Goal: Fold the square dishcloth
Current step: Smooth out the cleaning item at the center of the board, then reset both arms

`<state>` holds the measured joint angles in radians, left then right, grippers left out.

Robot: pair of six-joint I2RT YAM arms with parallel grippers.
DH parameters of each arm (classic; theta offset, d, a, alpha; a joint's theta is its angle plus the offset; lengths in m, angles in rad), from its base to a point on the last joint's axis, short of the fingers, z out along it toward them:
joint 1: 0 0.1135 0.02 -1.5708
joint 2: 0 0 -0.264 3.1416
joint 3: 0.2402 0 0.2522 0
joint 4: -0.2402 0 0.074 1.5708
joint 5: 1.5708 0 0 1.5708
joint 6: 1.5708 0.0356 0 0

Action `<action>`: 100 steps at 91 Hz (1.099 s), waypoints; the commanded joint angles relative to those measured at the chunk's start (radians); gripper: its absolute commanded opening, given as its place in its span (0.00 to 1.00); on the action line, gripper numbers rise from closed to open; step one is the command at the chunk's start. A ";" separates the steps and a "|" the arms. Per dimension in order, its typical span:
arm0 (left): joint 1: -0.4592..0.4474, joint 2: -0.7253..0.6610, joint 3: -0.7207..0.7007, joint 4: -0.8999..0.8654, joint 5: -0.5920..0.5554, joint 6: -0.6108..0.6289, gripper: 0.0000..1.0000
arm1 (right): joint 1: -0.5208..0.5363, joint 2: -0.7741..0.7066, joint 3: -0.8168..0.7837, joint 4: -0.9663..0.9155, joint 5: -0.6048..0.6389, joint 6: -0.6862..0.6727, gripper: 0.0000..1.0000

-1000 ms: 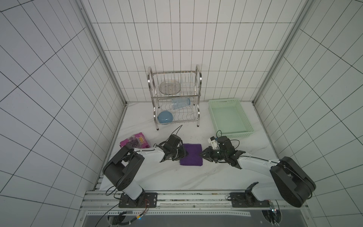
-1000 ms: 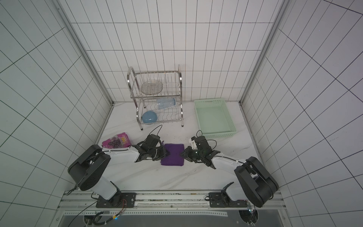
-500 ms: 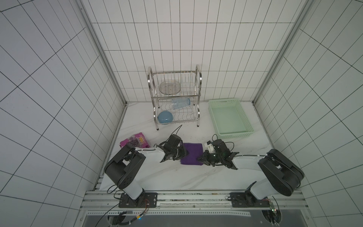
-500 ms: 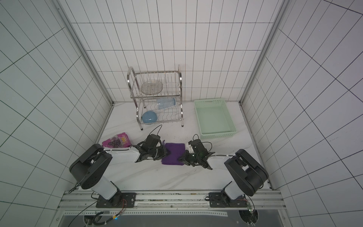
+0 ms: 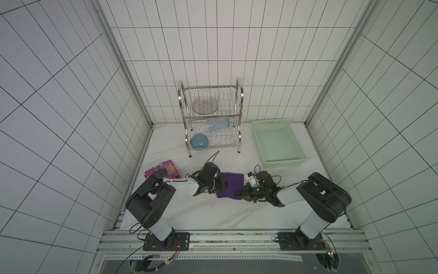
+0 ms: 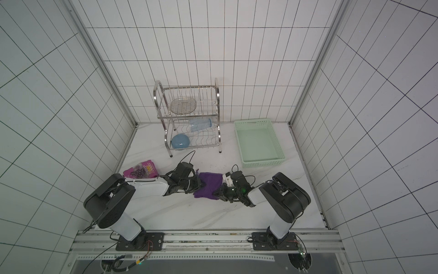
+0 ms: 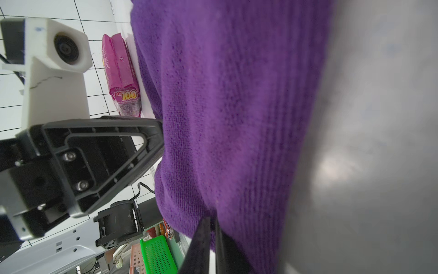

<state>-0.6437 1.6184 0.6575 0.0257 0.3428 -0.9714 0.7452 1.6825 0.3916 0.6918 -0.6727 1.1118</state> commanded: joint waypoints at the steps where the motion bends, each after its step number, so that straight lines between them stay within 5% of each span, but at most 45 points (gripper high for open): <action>1: 0.020 -0.013 -0.017 -0.069 -0.029 0.020 0.24 | -0.007 -0.001 -0.039 -0.145 0.059 -0.020 0.11; 43: 0.047 -0.143 0.051 -0.168 -0.003 0.066 0.25 | -0.007 -0.397 0.250 -0.930 0.273 -0.340 0.30; 57: 0.065 -0.257 0.106 -0.301 -0.062 0.124 0.31 | -0.016 -0.530 0.377 -1.202 0.481 -0.451 0.41; 75: 0.156 -0.424 0.159 -0.456 -0.283 0.242 0.65 | -0.118 -0.673 0.497 -1.407 0.844 -0.541 0.65; 89: 0.197 -0.550 0.142 -0.453 -0.620 0.354 0.97 | -0.196 -0.723 0.529 -1.417 1.133 -0.595 0.90; 100: 0.227 -0.606 0.076 -0.353 -0.837 0.478 0.99 | -0.273 -0.733 0.514 -1.357 1.278 -0.642 0.97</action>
<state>-0.4416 1.0477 0.7853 -0.3763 -0.2085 -0.6510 0.5346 0.9604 0.9070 -0.6502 0.3527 0.5453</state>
